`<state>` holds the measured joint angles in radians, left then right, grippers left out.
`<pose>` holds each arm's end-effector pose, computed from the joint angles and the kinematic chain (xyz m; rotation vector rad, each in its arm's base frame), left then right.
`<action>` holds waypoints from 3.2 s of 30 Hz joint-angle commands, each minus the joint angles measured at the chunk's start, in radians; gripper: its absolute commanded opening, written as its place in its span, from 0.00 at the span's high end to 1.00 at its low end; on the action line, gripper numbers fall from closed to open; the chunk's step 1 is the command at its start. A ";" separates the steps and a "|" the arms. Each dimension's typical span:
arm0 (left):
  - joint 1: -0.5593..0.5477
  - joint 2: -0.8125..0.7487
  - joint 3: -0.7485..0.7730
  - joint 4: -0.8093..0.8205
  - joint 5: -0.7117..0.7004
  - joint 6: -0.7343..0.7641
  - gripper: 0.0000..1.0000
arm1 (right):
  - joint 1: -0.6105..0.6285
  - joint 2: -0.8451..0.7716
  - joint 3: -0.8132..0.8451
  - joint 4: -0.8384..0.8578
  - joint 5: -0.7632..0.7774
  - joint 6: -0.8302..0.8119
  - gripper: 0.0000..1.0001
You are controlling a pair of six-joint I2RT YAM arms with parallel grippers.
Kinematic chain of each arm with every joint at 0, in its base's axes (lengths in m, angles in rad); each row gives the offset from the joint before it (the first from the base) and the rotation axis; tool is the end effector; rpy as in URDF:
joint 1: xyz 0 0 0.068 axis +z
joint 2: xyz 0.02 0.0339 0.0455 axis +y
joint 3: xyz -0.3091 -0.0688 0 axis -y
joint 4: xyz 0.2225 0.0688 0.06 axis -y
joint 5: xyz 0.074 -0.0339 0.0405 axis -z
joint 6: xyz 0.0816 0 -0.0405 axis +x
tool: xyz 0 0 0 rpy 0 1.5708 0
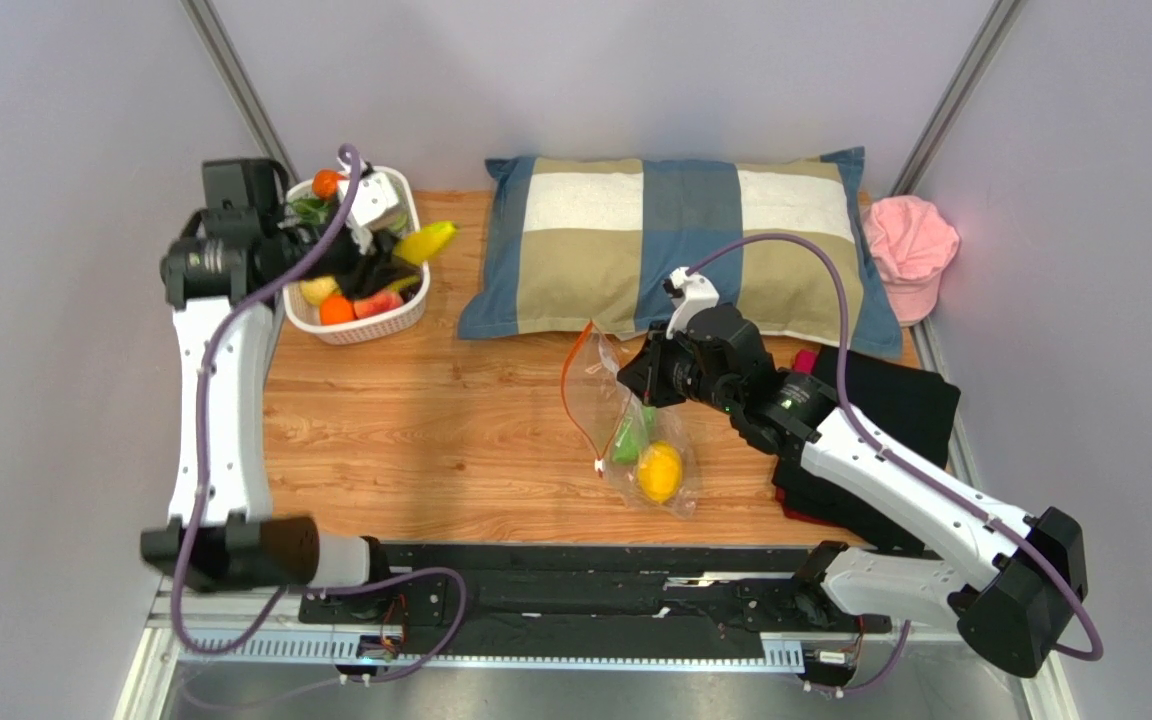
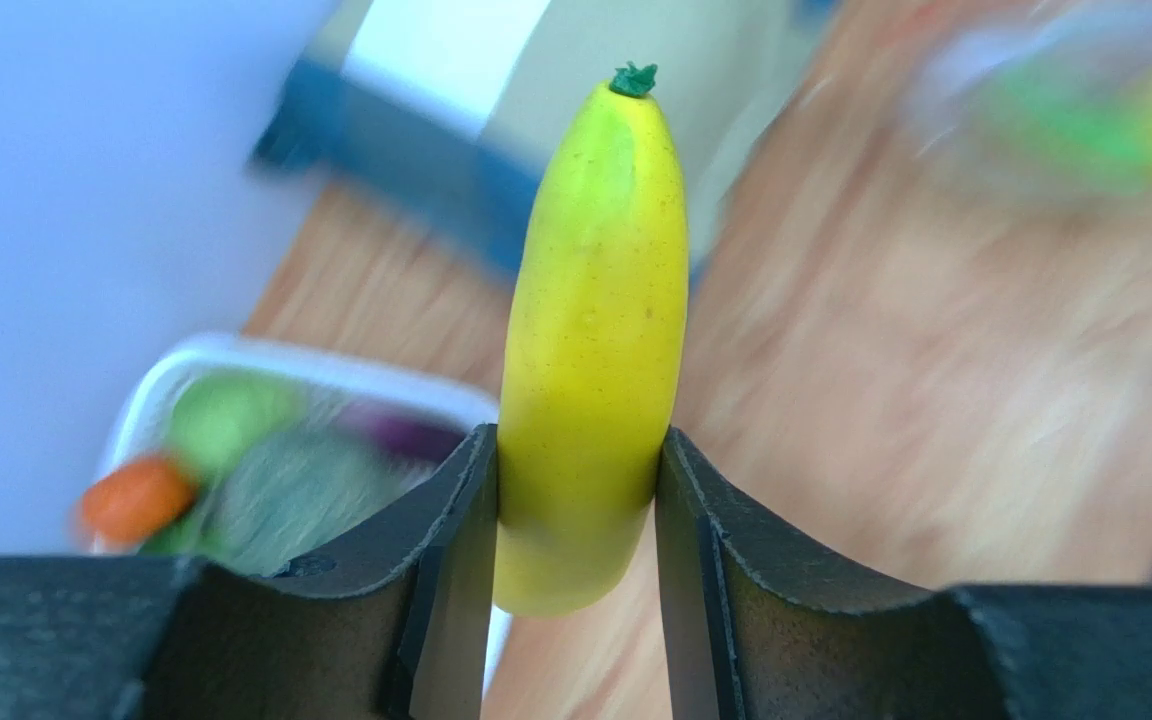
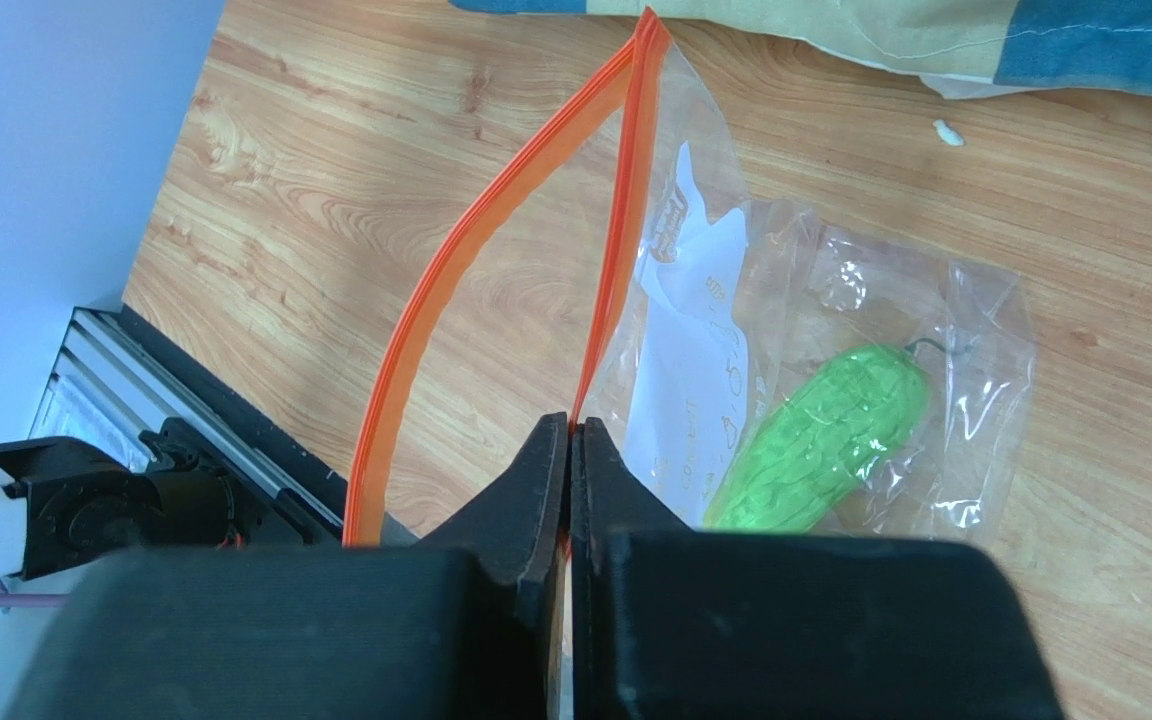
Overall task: Place the food in the zip-top bag and seal the zipper
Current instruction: Place the fake fruit in the zipper food storage bag, then pick up the fake fruit from the bin.
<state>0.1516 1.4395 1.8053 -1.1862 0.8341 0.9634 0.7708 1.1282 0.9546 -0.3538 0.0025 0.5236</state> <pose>0.2599 -0.0214 0.4613 1.1503 1.7609 -0.3472 0.1806 0.1751 0.3352 -0.2691 2.1785 0.7586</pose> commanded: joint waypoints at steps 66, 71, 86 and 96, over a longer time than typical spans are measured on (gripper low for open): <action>0.049 0.218 -0.269 0.599 -0.621 -0.965 0.04 | -0.005 -0.102 0.050 -0.002 0.102 0.000 1.00; 0.049 0.372 -0.135 0.583 -0.624 -0.922 0.07 | -0.004 -0.091 0.049 -0.008 0.109 -0.002 1.00; -0.017 0.550 -0.227 0.620 -0.719 -0.928 0.07 | -0.018 -0.051 0.067 -0.016 0.113 -0.016 1.00; -0.018 0.624 -0.176 0.634 -0.744 -0.953 0.10 | -0.022 -0.035 0.073 -0.022 0.108 -0.031 1.00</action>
<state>0.1352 2.0346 1.5990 -0.5625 0.0959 0.0238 0.7551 1.0859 0.9958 -0.3878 0.1051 0.5171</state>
